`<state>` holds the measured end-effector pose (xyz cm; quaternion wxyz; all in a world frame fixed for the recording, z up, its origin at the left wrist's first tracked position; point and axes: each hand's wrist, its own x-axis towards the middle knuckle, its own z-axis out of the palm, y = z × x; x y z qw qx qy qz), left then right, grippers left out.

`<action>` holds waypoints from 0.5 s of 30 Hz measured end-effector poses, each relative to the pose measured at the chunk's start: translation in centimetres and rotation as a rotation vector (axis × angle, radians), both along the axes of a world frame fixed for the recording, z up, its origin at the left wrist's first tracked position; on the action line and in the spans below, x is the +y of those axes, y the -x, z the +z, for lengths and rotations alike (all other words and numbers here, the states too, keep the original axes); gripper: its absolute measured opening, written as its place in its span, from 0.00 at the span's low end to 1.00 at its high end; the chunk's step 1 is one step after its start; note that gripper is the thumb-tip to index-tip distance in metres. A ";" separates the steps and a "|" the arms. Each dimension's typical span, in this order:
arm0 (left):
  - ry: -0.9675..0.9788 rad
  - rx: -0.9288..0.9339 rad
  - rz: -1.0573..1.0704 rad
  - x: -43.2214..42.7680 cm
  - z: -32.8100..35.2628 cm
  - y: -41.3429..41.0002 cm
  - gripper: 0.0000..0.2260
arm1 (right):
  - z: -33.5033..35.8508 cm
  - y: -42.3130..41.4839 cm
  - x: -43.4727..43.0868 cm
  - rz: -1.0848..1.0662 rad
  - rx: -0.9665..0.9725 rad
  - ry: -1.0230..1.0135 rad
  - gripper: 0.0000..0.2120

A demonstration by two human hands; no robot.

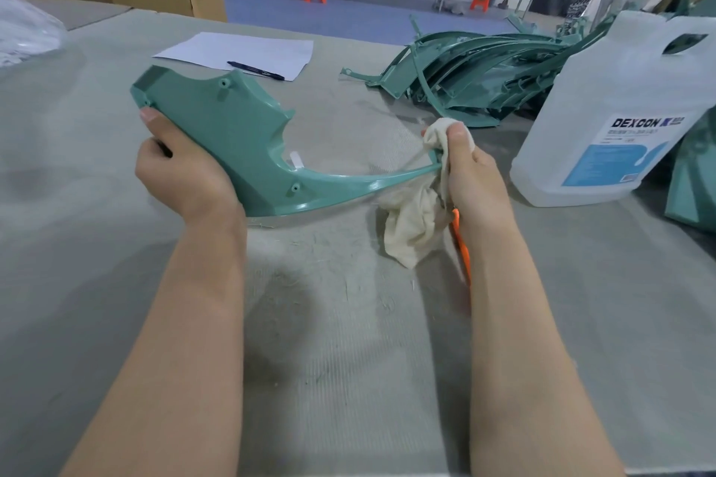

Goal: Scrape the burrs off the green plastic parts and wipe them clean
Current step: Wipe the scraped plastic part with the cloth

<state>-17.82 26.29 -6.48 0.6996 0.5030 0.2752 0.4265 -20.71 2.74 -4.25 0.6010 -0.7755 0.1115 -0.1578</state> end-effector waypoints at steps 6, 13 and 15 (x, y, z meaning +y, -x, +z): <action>-0.042 0.024 0.005 0.0 0.0 0.1 0.23 | -0.3 -0.1 -0.5 0.108 -0.026 0.016 0.13; -0.014 0.032 -0.135 -1.0 0.2 0.3 0.23 | -0.4 -0.8 -1.1 -0.137 -0.011 -0.010 0.21; -0.007 0.090 -0.255 -1.2 0.5 0.3 0.22 | -0.5 -1.0 -1.6 -0.210 0.015 -0.166 0.20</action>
